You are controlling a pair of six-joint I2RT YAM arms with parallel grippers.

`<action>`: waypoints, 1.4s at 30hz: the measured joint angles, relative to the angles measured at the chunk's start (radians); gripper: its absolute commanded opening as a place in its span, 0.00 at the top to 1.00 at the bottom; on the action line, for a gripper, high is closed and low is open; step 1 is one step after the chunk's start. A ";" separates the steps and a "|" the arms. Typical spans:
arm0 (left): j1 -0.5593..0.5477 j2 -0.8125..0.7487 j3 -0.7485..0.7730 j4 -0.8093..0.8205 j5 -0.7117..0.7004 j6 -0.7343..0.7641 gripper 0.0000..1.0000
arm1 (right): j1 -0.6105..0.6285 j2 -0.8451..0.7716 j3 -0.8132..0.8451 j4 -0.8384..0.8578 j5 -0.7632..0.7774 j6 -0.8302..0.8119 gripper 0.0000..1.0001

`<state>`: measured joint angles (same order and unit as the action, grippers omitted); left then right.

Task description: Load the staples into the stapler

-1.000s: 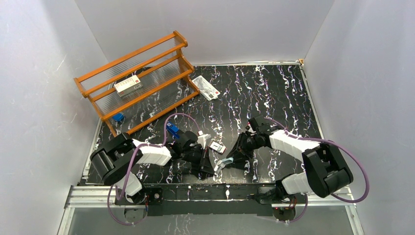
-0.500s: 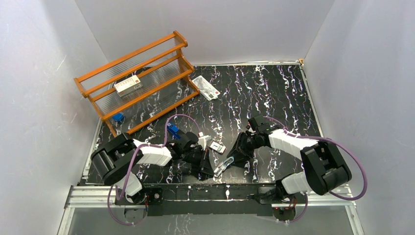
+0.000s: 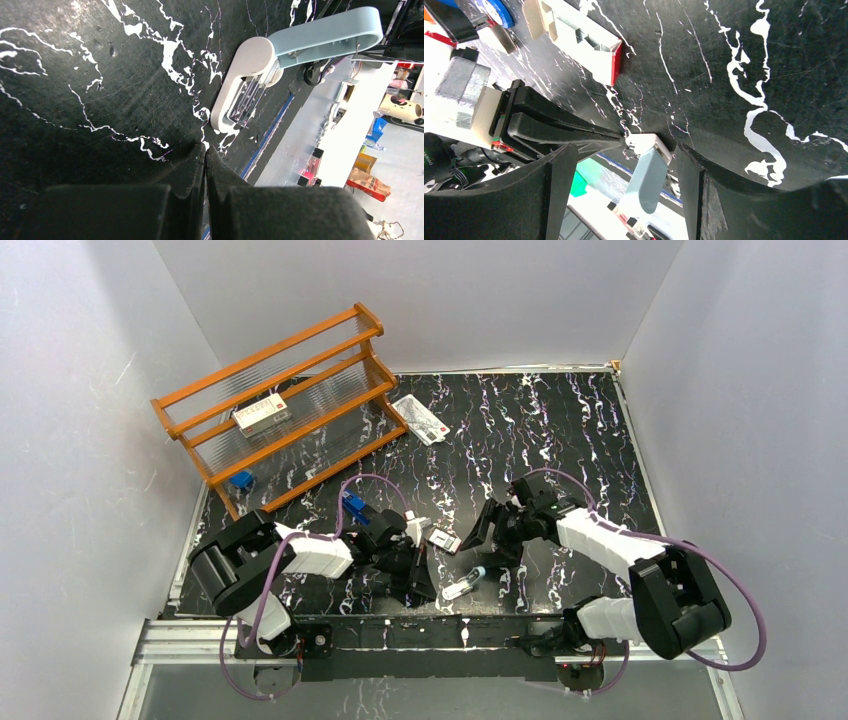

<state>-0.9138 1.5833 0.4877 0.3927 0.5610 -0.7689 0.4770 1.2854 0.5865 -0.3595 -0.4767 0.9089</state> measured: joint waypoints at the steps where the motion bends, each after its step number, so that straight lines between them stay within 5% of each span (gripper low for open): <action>1: 0.000 0.001 0.002 -0.003 0.000 -0.001 1.00 | 0.000 -0.010 0.000 0.000 0.005 0.000 0.20; 11: -0.003 0.005 0.013 -0.016 -0.011 -0.016 1.00 | 0.002 -0.103 0.000 -0.074 0.105 -0.050 0.19; 24: -0.008 -0.093 0.010 -0.083 -0.192 -0.039 0.75 | 0.126 -0.148 0.025 -0.175 0.137 -0.216 0.20; 42: 0.010 -0.174 0.003 -0.175 -0.340 -0.058 0.73 | 0.245 -0.010 0.108 -0.198 0.153 -0.359 0.58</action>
<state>-0.9039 1.4094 0.4904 0.2173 0.2207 -0.8272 0.7223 1.2751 0.6945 -0.5571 -0.3241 0.5495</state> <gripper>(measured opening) 0.265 0.481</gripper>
